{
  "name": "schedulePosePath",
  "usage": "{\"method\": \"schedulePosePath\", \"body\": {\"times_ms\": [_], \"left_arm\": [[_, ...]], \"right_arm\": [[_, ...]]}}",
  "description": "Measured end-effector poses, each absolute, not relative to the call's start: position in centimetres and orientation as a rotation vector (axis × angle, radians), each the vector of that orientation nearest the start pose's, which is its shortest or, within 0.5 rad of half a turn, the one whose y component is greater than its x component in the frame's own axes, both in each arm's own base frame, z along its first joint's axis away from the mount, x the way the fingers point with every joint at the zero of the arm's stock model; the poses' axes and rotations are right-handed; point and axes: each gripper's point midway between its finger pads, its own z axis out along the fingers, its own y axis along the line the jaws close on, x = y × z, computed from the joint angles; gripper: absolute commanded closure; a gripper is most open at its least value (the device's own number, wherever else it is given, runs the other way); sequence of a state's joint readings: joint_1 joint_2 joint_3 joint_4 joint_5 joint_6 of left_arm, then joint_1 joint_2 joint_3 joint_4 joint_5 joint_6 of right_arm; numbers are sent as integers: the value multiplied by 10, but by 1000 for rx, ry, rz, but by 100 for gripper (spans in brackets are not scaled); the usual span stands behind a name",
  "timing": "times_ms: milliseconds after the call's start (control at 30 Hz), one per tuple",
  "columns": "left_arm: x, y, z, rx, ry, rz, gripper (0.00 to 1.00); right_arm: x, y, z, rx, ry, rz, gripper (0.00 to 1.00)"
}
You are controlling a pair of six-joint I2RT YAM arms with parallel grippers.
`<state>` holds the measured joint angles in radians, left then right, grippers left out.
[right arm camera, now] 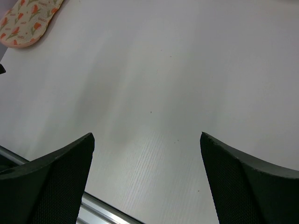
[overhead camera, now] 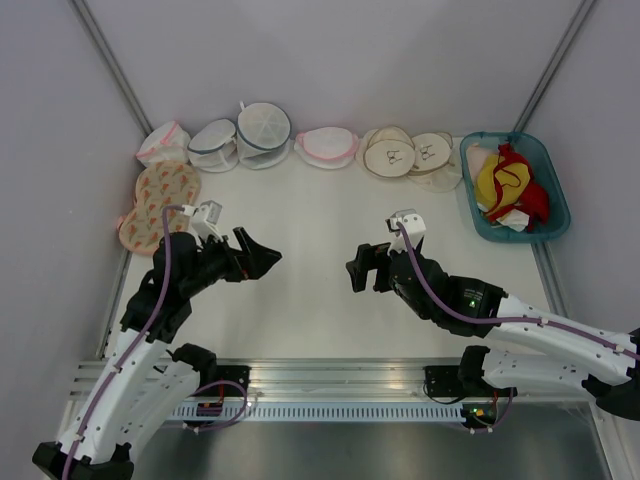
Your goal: Unzip the laundry bag and remove the bra
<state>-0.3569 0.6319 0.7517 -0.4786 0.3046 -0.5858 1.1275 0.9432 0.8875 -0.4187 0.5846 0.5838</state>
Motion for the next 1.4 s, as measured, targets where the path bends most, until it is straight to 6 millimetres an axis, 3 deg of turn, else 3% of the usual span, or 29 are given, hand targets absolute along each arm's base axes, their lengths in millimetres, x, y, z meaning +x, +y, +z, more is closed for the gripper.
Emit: {"method": "schedulePosePath", "body": {"times_ms": [133,233,367,567,700,800,900,1000,1167,1300,1367,1400], "left_arm": [[221,-143,238,-95,2022,-806,1],[247,-124,226,-219,2018,-659,0],[303,-105,192,-428,2050,-525,1],[395,-74,126,-733,2056,-492,1],[486,-75,126,-783,1946,-614,1],[537,-80,135,-796,1851,-732,0],[580,-81,135,-832,1782,-815,0],[610,-87,125,-856,1756,-872,0],[652,-99,93,-908,1737,-969,2],[670,-107,75,-931,1734,-1020,17],[676,-110,79,-923,1729,-1034,35],[676,-112,82,-914,1730,-1042,49]], "right_arm": [[201,242,236,-181,1991,518,2],[200,242,236,-183,1992,521,2],[198,244,235,-190,1999,538,2],[187,237,230,-177,2004,603,2],[178,224,233,-144,1980,669,2],[173,215,237,-118,1961,703,2],[170,209,241,-99,1951,719,2],[168,204,238,-100,1961,706,2],[168,204,232,-113,1982,686,2],[166,208,228,-118,2003,695,2],[164,210,223,-121,2015,703,2],[163,211,220,-122,2019,713,2]]}}
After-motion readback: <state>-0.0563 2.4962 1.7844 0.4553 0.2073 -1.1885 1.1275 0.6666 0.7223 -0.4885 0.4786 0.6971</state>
